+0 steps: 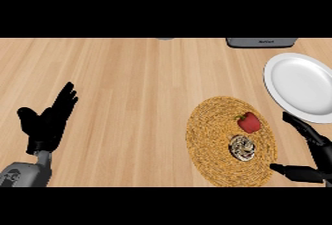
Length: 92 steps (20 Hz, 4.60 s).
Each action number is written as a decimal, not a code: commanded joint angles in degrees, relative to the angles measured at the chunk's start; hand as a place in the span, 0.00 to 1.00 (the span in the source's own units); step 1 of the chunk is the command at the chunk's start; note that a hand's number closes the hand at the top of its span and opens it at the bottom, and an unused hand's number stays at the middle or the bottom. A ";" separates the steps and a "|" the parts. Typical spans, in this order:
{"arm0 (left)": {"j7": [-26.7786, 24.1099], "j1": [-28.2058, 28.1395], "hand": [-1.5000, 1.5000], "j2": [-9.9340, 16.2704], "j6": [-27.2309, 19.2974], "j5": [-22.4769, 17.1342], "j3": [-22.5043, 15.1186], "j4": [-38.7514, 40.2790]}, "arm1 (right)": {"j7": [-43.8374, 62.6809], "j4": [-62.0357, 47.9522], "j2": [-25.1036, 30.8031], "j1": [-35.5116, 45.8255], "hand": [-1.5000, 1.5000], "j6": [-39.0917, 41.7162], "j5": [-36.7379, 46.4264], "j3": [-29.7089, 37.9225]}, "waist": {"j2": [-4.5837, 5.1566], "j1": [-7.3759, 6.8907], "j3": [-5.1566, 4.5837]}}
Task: Pick the cupcake from the placemat and place it in the plate
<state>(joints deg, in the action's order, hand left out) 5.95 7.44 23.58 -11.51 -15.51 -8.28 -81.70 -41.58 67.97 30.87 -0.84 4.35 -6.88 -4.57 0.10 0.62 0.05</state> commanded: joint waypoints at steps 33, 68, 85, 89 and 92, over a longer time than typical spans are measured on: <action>2.77 3.68 0.50 -6.27 5.18 7.81 6.32 2.39 | 40.09 12.44 -1.17 7.16 0.00 10.75 34.73 -10.24 | -0.05 -0.78 -0.05; 3.85 2.25 0.50 -7.74 11.57 9.72 12.99 1.48 | 26.79 13.28 -8.74 5.33 1.00 9.27 52.04 -13.31 | -0.14 -0.59 -0.05; 6.89 3.42 0.50 -10.25 7.71 13.08 11.25 -0.61 | 20.01 34.72 -4.96 -0.53 1.00 -6.60 38.87 11.42 | -0.30 0.27 -0.04; 3.43 4.07 0.50 -10.90 9.71 12.99 11.28 3.61 | 23.31 26.78 -4.59 5.60 1.00 -2.09 33.85 15.70 | -0.01 -0.54 -0.05; 2.89 0.19 0.50 -12.16 9.18 14.19 9.48 0.12 | 18.30 14.56 -1.03 10.34 1.00 -0.55 29.98 21.22 | 0.03 -1.32 0.01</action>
<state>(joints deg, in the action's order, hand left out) 9.28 9.73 12.97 -1.59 -2.86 3.07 -79.86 -21.21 92.74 27.81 4.68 2.08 26.99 11.57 0.00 0.07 -0.01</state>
